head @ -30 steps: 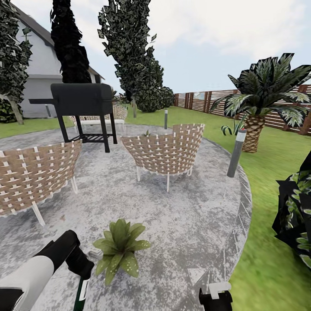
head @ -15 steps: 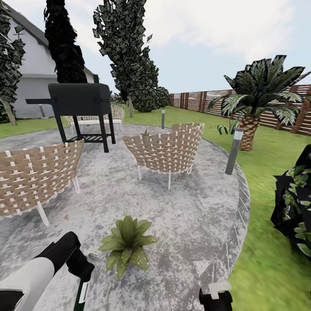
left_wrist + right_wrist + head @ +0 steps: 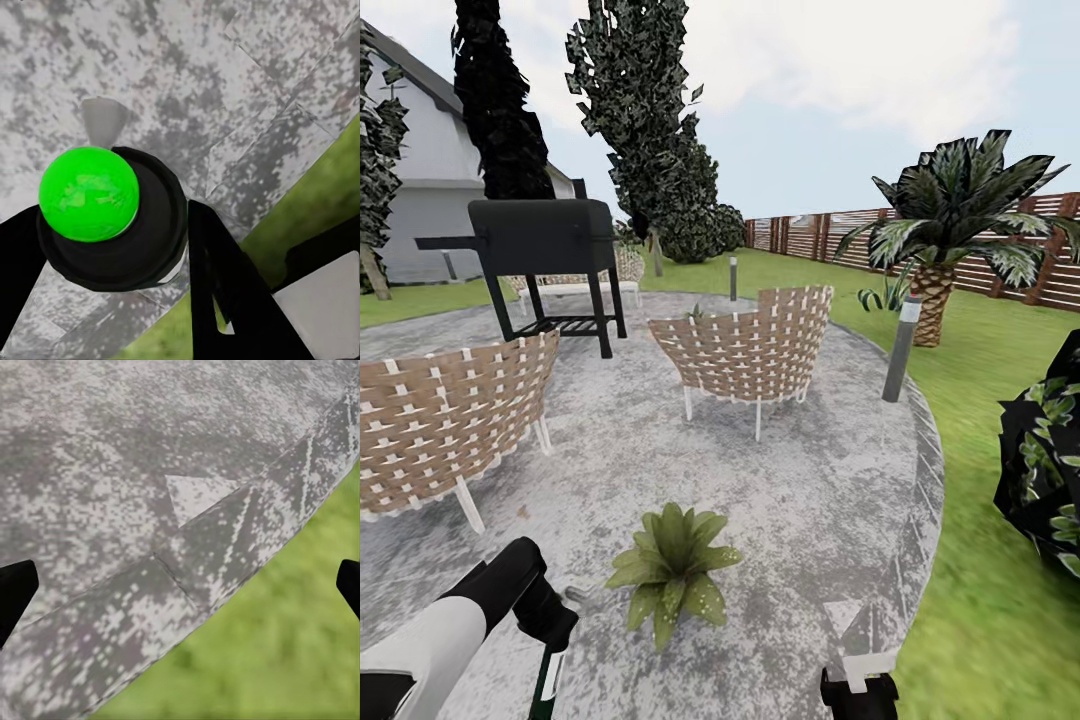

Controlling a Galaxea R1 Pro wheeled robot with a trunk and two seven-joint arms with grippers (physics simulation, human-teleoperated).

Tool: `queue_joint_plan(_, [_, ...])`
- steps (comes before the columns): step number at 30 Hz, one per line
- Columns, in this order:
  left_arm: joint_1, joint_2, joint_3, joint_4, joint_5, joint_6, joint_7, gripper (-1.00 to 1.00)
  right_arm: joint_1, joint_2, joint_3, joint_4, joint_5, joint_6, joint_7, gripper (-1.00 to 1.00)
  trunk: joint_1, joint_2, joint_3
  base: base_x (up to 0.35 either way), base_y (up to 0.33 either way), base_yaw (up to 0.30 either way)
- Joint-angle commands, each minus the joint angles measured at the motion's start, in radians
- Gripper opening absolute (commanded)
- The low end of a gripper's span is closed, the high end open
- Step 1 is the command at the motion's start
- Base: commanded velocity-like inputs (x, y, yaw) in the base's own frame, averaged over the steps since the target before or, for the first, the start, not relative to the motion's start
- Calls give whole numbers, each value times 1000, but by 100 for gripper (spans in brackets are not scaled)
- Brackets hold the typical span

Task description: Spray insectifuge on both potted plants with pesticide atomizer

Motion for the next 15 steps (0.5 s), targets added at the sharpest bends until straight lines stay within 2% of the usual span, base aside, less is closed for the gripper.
queue_joint_plan(1, [2, -4, -5, 1, -1, 2, 15, -100, -1, 0, -8, 0, 10, -2, -4, 100, 0, 0, -1, 0, 5, 0])
queue_joint_plan(4, [35, -24, -3, -1, 4, -2, 81, -100, -1, 0, -8, -1, 9, -2, -5, 100, 0, 0, -1, 0, 1, 0])
queue_joint_plan(7, [48, -29, 1, -4, 9, -2, 103, -100, -1, 0, -8, -1, 9, -2, -5, 100, 0, 0, -1, 0, 0, -107])
queue_joint_plan(15, [52, -30, 6, -5, 14, -4, 116, -100, -1, 0, -8, -1, 9, -2, -6, 100, 0, 0, -1, 0, 0, -280])
